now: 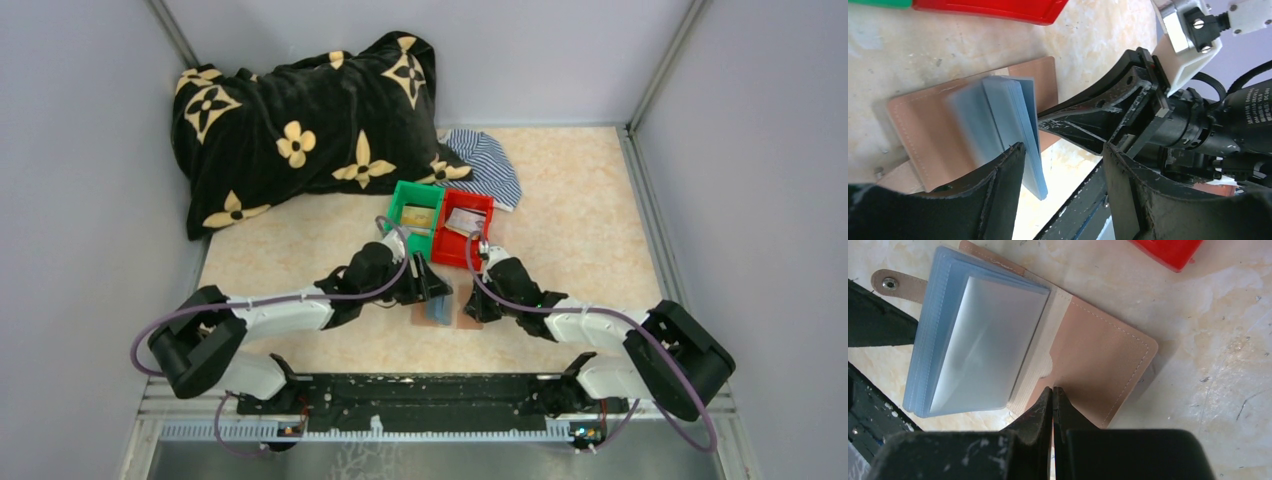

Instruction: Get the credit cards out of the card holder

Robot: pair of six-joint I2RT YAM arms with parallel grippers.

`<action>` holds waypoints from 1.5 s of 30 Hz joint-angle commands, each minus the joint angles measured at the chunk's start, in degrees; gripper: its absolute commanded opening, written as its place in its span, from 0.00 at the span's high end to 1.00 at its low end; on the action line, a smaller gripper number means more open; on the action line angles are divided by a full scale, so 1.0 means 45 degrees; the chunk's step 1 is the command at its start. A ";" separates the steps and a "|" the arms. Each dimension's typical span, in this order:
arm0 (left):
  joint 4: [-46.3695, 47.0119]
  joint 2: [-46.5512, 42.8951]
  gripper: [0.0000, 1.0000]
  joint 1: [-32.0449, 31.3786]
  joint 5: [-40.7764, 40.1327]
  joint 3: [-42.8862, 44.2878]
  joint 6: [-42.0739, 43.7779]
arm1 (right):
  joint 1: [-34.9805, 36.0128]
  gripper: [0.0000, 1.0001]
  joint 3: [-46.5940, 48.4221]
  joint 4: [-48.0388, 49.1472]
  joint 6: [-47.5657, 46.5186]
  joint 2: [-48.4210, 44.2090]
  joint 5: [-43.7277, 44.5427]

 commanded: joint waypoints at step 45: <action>0.0983 0.2191 0.35 -0.0927 0.1453 0.1911 0.0689 | -0.0012 1.00 0.0299 -0.3412 0.0279 -0.3443 0.1033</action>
